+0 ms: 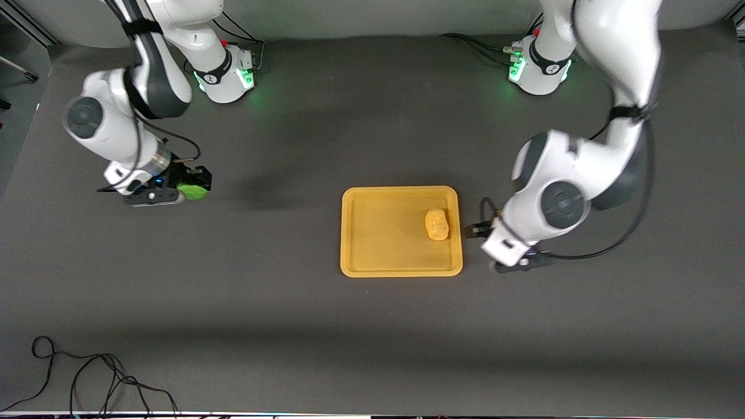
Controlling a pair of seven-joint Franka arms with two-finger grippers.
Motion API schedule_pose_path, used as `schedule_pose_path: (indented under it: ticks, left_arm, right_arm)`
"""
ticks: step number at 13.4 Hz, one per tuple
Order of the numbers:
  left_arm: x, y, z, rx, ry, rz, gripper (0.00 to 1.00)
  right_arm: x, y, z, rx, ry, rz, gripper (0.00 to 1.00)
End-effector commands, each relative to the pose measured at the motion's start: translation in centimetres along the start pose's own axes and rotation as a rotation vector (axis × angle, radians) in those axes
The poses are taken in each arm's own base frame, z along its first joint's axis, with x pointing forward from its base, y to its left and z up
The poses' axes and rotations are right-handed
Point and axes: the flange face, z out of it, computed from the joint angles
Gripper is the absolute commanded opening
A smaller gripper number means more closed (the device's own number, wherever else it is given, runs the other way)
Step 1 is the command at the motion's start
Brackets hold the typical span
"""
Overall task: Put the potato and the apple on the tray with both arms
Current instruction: 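Open the left gripper and withdraw it from the tray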
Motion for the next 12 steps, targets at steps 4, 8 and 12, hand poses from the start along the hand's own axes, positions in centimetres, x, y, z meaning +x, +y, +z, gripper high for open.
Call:
schedule_pose_path:
  ticks: [4,8,12]
  left_arm:
    - [-2.8,-13.9,-11.4,0.014,0.092,0.103,1.00]
    - [-7.2,-22.0,-14.2,-0.006,0.150,0.184,1.00]
    - [-10.3,-22.5,-15.6,-0.008,0.177,0.177,1.00]
  right_arm:
    - [7.4,-2.9,-13.5,0.015,0.015,-0.042,0.57]
    - [11.8,-11.9,-15.0,0.008,0.025,-0.031,0.57]
    - [12.4,-26.7,-11.7,0.001,0.037,0.083,0.57]
